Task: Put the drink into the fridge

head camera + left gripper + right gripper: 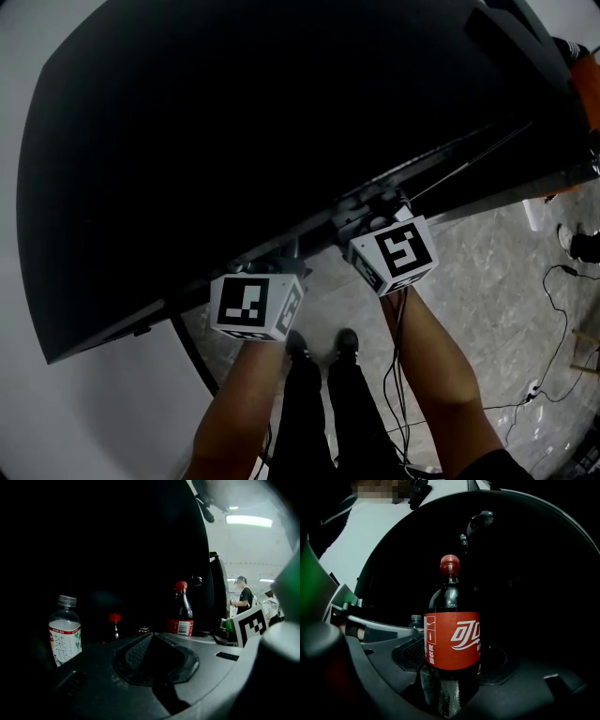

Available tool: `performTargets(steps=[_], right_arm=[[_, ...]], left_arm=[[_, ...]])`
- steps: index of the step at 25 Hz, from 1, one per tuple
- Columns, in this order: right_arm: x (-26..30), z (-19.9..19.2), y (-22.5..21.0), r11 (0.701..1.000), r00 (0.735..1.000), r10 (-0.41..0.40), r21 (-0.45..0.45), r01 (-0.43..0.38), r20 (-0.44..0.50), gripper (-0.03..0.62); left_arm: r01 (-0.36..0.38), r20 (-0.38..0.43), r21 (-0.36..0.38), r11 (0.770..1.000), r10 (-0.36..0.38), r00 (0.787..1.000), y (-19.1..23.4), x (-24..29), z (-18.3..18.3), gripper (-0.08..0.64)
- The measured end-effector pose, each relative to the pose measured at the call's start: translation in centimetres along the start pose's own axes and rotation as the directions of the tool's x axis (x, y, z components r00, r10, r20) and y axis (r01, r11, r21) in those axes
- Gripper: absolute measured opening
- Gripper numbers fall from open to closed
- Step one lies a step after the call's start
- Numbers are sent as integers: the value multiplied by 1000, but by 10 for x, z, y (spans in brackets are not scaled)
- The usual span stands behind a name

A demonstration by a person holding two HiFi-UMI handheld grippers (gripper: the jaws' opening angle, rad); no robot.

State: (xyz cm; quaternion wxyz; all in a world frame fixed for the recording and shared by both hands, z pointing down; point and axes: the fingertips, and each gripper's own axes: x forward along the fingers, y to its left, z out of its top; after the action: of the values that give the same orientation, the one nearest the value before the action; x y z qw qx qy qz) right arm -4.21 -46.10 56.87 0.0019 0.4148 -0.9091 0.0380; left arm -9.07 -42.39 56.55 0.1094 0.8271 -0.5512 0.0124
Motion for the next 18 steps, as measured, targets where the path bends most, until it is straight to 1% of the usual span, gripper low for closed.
performTargets(steps=[4, 9, 14, 18], right_arm=[[4, -5, 1, 1000, 1000, 5, -2, -5, 3, 328], [6, -10, 2, 1000, 1000, 7, -7, -7, 2, 328], [6, -11, 4, 999, 1000, 25, -25, -24, 12, 328], [6, -11, 6, 999, 1000, 22, -40, -22, -16, 328]], left_arm=[[5, -12, -26, 1000, -5, 1000, 2, 1, -11, 11], [6, -13, -1, 1000, -6, 1000, 2, 3, -9, 11], [7, -29, -23, 1000, -8, 1000, 3, 0, -22, 11], [5, -36, -20, 1000, -6, 999, 4, -2, -25, 11]])
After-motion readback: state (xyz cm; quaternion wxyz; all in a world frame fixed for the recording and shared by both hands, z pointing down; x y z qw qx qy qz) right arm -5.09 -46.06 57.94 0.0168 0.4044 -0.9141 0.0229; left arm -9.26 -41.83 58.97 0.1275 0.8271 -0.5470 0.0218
